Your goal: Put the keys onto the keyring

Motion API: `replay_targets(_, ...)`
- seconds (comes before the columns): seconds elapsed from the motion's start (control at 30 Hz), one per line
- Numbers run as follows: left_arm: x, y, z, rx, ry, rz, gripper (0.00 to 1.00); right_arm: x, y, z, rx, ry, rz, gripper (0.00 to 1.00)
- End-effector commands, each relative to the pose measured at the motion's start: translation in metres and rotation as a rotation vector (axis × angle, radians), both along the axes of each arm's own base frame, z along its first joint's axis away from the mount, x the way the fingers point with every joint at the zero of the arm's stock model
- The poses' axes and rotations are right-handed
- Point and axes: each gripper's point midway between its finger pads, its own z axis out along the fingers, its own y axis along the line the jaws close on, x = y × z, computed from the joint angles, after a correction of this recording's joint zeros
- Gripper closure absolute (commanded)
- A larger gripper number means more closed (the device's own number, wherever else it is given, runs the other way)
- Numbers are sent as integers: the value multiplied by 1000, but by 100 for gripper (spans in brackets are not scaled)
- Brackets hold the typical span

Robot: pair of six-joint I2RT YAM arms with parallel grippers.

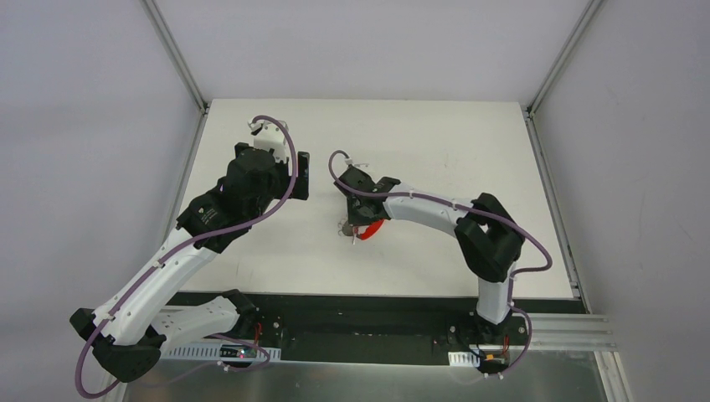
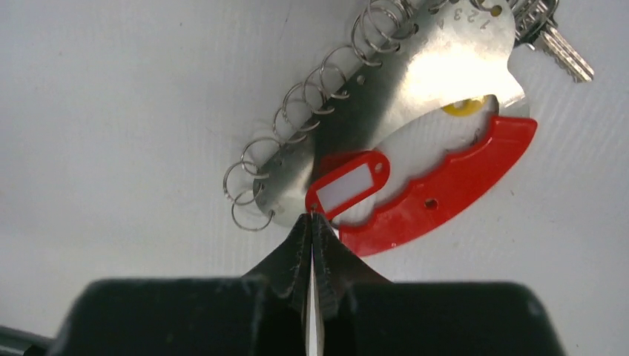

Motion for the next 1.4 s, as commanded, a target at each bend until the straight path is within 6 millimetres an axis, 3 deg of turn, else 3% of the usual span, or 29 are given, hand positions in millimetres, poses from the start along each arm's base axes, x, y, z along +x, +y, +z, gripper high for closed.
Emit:
replay_targets(0.0,2,0,6,-22,-25,10,0,-15,3,46,66,-88,48,100)
replay_targets(0.17,1,2,7,-23,-29,15,0,-41,10,49,104,-65,137,100)
replay_targets(0.4,1,2,7,-21,-29,18,0,-73,44,45,181,16,268,100)
replay_targets(0.73,1,1,6,-25,-26,13,0,-83,69,29,171,53,320,100)
replay_targets(0.8,1,1,7,-26,-27,13,0,-83,71,27,165,57,321,94)
replay_targets(0.87,1,1,7,-25,-28,13,0,-79,69,30,160,42,312,76)
replay_targets(0.97,1,2,7,-23,-30,15,0,-71,65,42,154,-16,297,63)
replay_targets(1.13,1,2,7,-21,-30,16,0,-50,51,59,92,-139,260,60)
replay_targets(1.37,0,5,9,-23,-37,22,0,-20,36,59,-21,-221,199,61)
